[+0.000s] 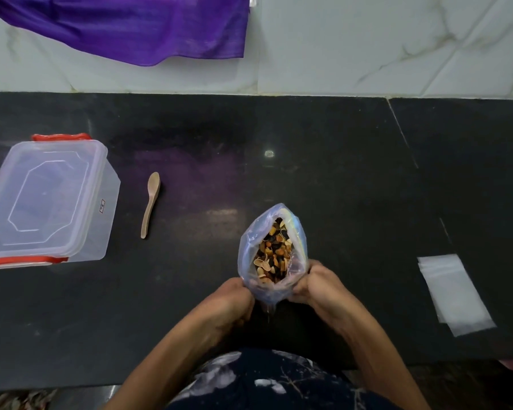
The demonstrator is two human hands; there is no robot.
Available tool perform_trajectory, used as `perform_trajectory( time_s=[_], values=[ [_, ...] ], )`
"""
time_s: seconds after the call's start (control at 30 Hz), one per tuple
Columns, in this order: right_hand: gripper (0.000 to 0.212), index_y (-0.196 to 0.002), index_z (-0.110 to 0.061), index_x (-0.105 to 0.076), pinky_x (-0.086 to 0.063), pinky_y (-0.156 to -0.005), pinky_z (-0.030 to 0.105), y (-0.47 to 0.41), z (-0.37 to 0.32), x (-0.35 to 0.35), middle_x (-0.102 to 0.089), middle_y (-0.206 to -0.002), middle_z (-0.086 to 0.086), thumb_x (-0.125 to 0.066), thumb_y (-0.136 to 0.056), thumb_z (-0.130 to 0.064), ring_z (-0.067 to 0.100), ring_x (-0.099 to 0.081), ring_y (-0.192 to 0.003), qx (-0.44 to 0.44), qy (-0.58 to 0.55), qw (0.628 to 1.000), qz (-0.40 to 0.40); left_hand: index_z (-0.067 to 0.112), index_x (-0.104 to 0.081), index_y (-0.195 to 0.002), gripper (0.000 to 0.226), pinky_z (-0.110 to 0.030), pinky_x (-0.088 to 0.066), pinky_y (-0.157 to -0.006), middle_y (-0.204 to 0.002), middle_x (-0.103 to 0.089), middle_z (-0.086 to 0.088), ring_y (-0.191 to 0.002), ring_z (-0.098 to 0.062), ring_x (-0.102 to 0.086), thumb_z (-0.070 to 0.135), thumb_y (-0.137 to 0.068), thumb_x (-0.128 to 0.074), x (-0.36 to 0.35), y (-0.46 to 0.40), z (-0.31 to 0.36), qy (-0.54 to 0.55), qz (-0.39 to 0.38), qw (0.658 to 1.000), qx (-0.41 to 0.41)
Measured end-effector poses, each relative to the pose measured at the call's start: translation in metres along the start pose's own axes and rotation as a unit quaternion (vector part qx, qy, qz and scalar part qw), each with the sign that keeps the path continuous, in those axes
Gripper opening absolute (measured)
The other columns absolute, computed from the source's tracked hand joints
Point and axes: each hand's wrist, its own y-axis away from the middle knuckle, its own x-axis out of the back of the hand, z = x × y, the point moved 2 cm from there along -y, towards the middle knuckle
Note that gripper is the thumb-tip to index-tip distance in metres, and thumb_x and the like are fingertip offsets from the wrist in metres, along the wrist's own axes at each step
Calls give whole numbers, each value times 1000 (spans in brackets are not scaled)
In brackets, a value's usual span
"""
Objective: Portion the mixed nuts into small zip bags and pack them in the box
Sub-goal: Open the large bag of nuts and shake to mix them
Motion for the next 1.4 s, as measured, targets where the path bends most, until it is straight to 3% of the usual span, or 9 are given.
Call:
perform_trajectory(
  time_s=[0.07, 0.17, 0.37, 0.57, 0.77, 0.93, 1.07, 1.3, 1.4],
  values=[
    [58, -140, -18, -26, -52, -81, 35, 3, -6, 8, -54, -121, 10, -48, -88, -4, 24, -57, -105, 8, 60, 998, 28, 11, -55, -111, 21, -28, -44, -68, -99, -57, -9, -83, -18, -53, 14, -91, -51, 14, 1, 8, -77, 50, 995, -31],
    [47, -139, -23, -24, -53, -77, 36, 4, -23, 7, -55, -118, 5, -40, -98, -39, 20, -58, -101, 67, 152, 984, 64, 8, -33, -135, 60, -43, -45, -94, -130, -44, -11, -113, -29, -51, 47, -92, -49, 28, -4, 25, -118, 181, 969, -116],
    [28, -113, -15, -49, -51, -78, 38, 7, -45, -2, -59, -97, 5, -30, -102, -33, 16, -60, -83, 168, 330, 922, 116, 12, -48, -91, 27, -31, -42, -63, -83, -57, -5, -68, -13, -52, 30, -103, -33, 12, -4, 61, -290, 203, 894, -275],
    [25, -105, -10, -54, -45, -59, 30, 30, -59, 7, -60, -92, 9, -33, -100, -23, 14, -54, -64, 110, 317, 939, 72, 7, -50, -98, 11, -26, -46, -43, -100, -63, -18, -65, -28, -65, 11, -96, -40, 14, 16, 76, -326, 157, 918, -162],
    [26, -80, -9, -54, -36, -43, 23, 39, -62, 11, -48, -60, 2, -34, -96, -13, 11, -44, -43, 141, 301, 940, 81, 7, -50, -93, 16, -28, -47, -44, -95, -63, -18, -63, -29, -63, 13, -97, -37, 10, 20, 72, -307, 165, 917, -194],
    [26, -92, -18, -52, -49, -64, 38, 32, -42, 15, -58, -81, 1, -31, -101, -29, 14, -54, -63, 186, 263, 938, 129, 19, -39, -72, 31, -30, -33, -55, -72, -49, 1, -63, -13, -46, 25, -102, -33, 4, 16, 59, -268, 248, 878, -309],
    [18, -99, -22, -43, -56, -67, 37, 25, -24, 16, -61, -94, -1, -30, -102, -35, 19, -63, -67, 182, 238, 946, 128, 20, -49, -101, 18, -33, -50, -62, -79, -59, 6, -70, -8, -59, 34, -101, -38, -2, 9, 39, -198, 199, 896, -344],
    [44, -132, -23, -46, -53, -83, 34, 18, -7, 41, -58, -116, -1, -26, -100, -46, 14, -59, -99, 144, 217, 960, 103, 20, -6, -150, 113, -20, -49, -81, -122, -44, 22, -105, -2, -56, 46, -66, -76, 8, 19, -4, -125, 21, 944, -304],
    [48, -129, -19, -52, -41, -103, 40, 4, -32, 53, -58, -117, -2, -24, -101, -46, 16, -54, -113, 229, 195, 946, 120, 25, 22, -147, 163, -33, -23, -113, -153, -14, 10, -141, -14, -21, 58, -33, -89, 9, 10, -24, -284, 23, 912, -296]
  ],
)
